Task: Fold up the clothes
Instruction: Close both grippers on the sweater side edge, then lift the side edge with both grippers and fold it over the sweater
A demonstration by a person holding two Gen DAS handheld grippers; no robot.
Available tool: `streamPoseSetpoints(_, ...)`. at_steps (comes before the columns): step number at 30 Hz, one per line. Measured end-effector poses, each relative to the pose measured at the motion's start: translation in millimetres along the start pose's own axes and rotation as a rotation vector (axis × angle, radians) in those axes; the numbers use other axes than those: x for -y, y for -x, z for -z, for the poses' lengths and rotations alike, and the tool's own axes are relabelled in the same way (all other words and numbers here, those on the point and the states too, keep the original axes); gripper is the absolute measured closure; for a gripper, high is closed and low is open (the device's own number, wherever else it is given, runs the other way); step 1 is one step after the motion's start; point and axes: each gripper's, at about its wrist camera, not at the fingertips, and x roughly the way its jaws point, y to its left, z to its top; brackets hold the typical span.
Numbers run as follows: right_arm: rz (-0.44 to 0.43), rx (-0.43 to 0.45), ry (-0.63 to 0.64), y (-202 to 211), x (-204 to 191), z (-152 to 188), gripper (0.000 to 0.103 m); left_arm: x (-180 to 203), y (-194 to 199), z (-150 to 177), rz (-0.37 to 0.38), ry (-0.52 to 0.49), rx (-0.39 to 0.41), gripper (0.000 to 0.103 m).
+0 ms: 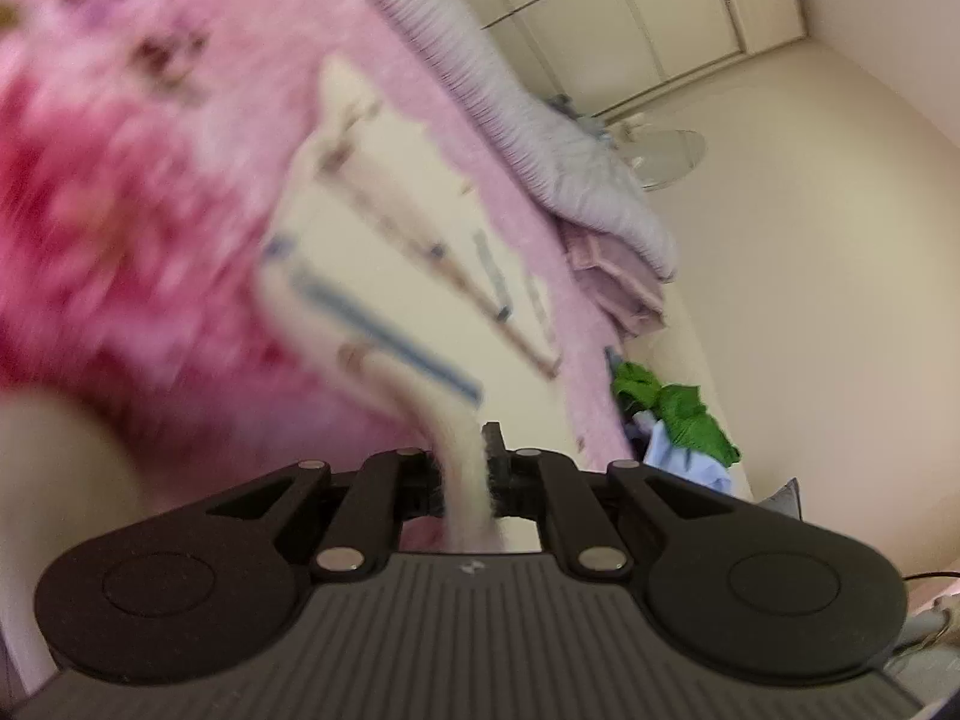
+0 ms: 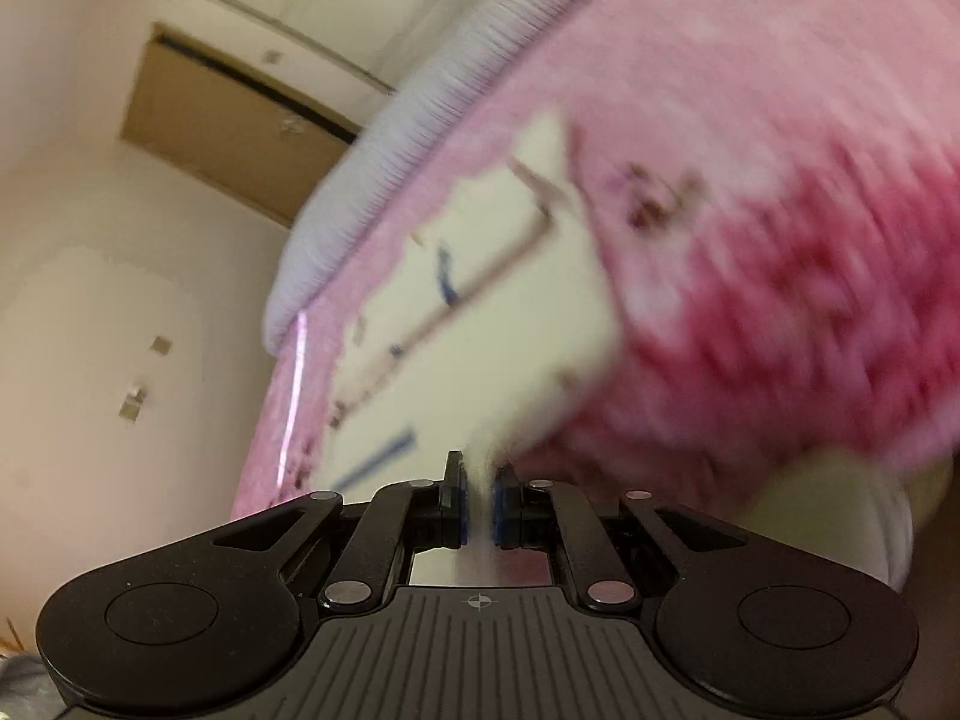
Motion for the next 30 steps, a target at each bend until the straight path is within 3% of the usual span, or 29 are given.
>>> streamPoseSetpoints(7,-0.035,0.073,0.174,-56,-35,-100,0.097,12,-63,-119,0.012,-0.055,0.046,0.098)
streamPoseSetpoints(9,-0.026,0.093,0.155,-87,-35,-133,0.097,3,-93,-154,0.012,-0.034,0.054,0.097)
streamPoseSetpoints(11,0.004,0.107,0.091,-125,-25,-165,0.097,-19,-130,-187,-0.011,0.051,0.058,0.096)
streamPoseSetpoints(13,0.085,0.063,0.013,-163,-5,-184,0.096,-43,-163,-215,-0.059,0.123,0.065,0.083)
streamPoseSetpoints(16,0.208,-0.005,-0.106,-218,26,-214,0.071,-72,-185,-239,-0.199,0.157,0.099,0.082)
streamPoseSetpoints(18,0.224,-0.015,-0.119,-223,40,-215,0.064,-87,-176,-242,-0.193,0.196,0.112,0.077)
streamPoseSetpoints(20,0.156,-0.001,-0.117,-208,50,-210,0.059,-87,-160,-237,-0.188,0.148,0.123,0.077)
streamPoseSetpoints(23,0.128,0.061,0.106,-173,45,-193,0.058,-66,-146,-226,-0.242,-0.092,0.077,0.077)
streamPoseSetpoints(25,0.191,0.062,0.329,-164,30,-177,0.058,-55,-147,-222,-0.269,-0.202,0.044,0.075)
streamPoseSetpoints(28,0.249,-0.034,0.586,-175,17,-154,0.059,-47,-167,-220,-0.274,-0.282,-0.023,0.075)
streamPoseSetpoints(30,0.282,-0.073,0.666,-192,14,-146,0.059,-43,-183,-220,-0.299,-0.330,-0.035,0.073)
